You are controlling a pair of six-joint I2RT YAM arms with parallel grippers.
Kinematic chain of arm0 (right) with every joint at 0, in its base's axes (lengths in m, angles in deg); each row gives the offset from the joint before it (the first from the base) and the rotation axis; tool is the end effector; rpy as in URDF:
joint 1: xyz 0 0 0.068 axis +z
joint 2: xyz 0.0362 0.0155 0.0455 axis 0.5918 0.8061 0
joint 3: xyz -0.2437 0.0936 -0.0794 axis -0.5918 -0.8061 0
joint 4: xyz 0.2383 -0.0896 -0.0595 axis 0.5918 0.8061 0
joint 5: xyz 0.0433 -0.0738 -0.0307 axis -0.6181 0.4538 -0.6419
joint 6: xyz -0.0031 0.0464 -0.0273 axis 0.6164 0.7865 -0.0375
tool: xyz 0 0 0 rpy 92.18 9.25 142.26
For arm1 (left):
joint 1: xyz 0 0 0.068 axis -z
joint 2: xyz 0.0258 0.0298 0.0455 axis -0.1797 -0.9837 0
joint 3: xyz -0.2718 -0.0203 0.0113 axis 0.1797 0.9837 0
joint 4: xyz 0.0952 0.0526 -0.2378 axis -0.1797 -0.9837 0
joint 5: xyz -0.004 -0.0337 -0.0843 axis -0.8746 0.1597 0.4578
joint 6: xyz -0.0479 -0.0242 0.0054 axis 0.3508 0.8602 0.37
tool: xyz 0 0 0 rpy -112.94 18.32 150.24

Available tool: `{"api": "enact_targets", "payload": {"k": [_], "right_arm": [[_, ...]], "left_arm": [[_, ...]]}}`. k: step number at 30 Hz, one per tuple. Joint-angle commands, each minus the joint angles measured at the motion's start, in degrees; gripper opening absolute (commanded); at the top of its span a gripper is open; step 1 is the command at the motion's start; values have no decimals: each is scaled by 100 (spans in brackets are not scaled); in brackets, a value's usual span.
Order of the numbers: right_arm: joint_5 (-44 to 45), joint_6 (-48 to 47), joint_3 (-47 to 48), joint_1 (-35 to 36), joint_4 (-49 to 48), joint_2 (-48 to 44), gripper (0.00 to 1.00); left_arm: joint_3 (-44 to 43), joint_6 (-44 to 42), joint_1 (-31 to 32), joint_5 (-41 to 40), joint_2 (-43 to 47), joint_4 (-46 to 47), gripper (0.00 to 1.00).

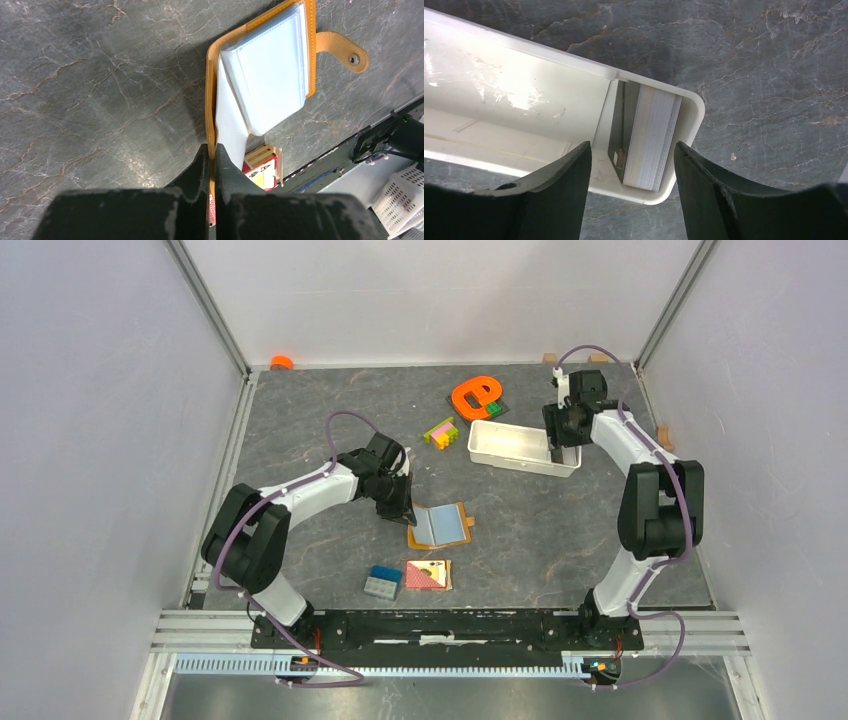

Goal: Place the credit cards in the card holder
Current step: Pick up the credit card from the storage box.

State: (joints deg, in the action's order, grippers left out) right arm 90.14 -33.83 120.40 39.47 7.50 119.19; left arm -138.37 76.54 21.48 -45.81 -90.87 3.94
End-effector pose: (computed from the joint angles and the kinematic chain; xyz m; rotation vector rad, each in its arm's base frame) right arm 0.3801 0.0194 0.2266 -0.1206 2.5508 -0.0652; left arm 0.2585 -0.1744 0.1804 0.2196 2.8457 -0.7299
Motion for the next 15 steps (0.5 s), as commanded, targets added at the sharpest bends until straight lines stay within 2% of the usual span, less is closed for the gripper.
{"api": "enact_targets", "payload": {"k": [1, 15], "right_arm": [[-73, -146, 345, -124, 79, 183, 66], [-69, -146, 397, -186, 88, 533, 65]], "left_arm": [[-215, -281, -46, -17, 69, -31, 2], [-224, -281, -50, 53, 31, -32, 2]]}}
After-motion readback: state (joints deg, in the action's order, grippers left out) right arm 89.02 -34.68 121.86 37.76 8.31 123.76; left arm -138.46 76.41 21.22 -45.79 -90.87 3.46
